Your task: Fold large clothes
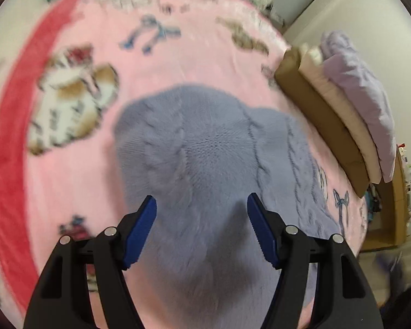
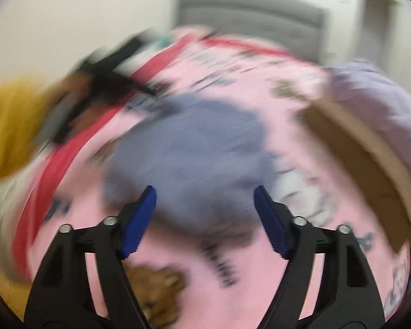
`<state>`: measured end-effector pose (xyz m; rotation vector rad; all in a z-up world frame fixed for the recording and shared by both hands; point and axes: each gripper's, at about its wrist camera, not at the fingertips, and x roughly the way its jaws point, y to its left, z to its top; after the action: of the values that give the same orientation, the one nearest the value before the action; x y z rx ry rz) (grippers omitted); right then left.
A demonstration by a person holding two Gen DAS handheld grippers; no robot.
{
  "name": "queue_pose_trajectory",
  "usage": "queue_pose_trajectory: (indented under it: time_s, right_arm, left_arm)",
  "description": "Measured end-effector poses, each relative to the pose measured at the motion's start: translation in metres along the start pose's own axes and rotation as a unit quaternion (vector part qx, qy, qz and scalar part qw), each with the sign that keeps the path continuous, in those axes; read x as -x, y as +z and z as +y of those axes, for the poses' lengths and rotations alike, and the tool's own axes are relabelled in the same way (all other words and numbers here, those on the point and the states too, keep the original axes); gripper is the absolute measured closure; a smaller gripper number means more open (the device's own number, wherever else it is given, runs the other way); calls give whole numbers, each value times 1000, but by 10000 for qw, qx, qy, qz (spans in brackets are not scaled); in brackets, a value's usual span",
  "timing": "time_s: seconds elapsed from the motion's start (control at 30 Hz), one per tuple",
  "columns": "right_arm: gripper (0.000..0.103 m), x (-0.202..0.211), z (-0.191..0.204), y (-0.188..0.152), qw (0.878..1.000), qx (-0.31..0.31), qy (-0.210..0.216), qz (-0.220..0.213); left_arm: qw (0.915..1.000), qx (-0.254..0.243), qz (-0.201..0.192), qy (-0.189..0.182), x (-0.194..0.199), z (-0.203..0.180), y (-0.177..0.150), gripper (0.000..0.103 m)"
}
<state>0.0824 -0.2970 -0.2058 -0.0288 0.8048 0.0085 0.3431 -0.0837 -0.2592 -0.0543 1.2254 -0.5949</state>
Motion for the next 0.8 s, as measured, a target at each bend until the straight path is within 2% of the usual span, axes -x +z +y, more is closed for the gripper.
queue_pose_trajectory:
  time_s: [0.07, 0.1, 0.13, 0.2, 0.27, 0.3, 0.4, 0.53, 0.6, 0.67, 0.73, 0.8]
  right_arm:
    - [32, -20, -20, 5, 9989, -274, 82, 360]
    - [37, -39, -30, 6, 9962, -455, 260, 700]
    - [52, -53, -35, 5, 9930, -564, 476, 925]
    - [70, -70, -37, 2, 9883, -655, 859, 1080]
    - [81, -85, -32, -4, 9858, -544, 849, 1341]
    - [82, -90, -29, -8, 9834, -436, 860, 1538]
    - [85, -75, -25, -4, 9893, 25, 623, 1317]
    - [86, -53, -42, 4, 9939, 397, 50, 1032]
    - [86, -72, -53, -8, 9887, 415, -216, 1425]
    - [86, -96, -64, -34, 9800, 22, -161, 1983]
    - [86, -111, -63, -53, 9771, -121, -158, 2121]
    - [85, -123, -59, -67, 9756, -42, -228, 2182]
  left_arm:
    - [9997, 140, -208, -14, 20, 3, -18, 35]
    - [9995, 251, -182, -83, 25, 5, -28, 35]
    - [9992, 334, -130, -160, 26, 6, -35, 35]
    - [9993, 340, 79, -143, 18, 4, -50, 35]
    - [9993, 299, 230, 19, 6, 4, -59, 35]
    - [9990, 380, 243, -44, 2, 5, -62, 35]
    - [9971, 711, 236, -147, -8, 9, -67, 35]
    - [9985, 540, 113, -4, -11, 1, -75, 35]
    - [9989, 443, 164, 53, -16, -6, -79, 34]
    - [9989, 275, 281, 247, -25, -12, -82, 30]
    - [9988, 246, 321, 285, -29, -13, -83, 24]
    - [9988, 287, 359, 188, -32, -11, -83, 22]
